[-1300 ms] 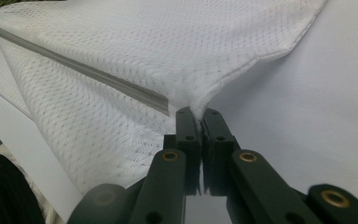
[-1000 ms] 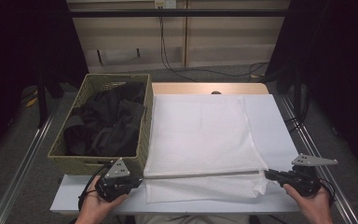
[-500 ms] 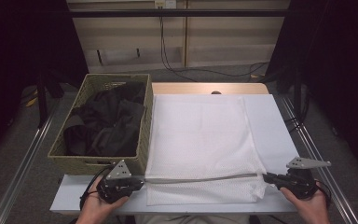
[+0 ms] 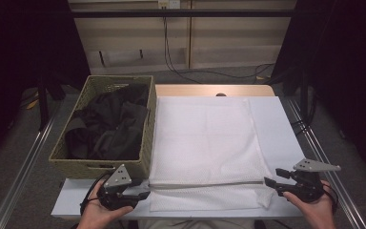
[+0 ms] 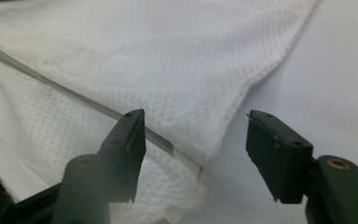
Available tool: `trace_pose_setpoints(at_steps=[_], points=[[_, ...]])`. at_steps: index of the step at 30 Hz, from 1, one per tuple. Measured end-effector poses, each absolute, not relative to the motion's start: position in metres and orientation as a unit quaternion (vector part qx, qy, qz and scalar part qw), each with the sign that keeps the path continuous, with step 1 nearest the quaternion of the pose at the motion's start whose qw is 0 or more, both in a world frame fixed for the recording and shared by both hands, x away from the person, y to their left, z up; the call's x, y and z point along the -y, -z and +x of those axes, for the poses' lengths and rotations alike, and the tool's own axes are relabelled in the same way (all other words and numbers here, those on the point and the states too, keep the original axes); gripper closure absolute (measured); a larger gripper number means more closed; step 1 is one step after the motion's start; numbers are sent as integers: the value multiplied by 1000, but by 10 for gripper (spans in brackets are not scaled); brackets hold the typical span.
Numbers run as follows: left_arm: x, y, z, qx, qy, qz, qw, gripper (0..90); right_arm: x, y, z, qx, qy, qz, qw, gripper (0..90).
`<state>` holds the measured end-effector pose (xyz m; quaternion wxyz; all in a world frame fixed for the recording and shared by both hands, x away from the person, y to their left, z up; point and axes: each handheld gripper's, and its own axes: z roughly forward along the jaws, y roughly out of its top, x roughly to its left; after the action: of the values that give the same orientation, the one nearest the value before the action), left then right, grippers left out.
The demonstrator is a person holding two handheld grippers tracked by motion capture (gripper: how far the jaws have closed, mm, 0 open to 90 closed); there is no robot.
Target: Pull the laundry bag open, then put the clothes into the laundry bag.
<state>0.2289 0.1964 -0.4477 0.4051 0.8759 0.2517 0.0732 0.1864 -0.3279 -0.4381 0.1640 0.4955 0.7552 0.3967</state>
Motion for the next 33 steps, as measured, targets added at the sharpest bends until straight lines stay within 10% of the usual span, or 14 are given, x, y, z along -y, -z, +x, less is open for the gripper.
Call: trace_pose_setpoints(at_steps=[23, 33], points=[[-195, 442, 214, -259, -110, 842, 461, 195, 252, 425, 215, -813, -439, 368, 104, 442], [-182, 440, 203, -250, -112, 835, 477, 195, 217, 428, 232, -836, -441, 320, 69, 633]])
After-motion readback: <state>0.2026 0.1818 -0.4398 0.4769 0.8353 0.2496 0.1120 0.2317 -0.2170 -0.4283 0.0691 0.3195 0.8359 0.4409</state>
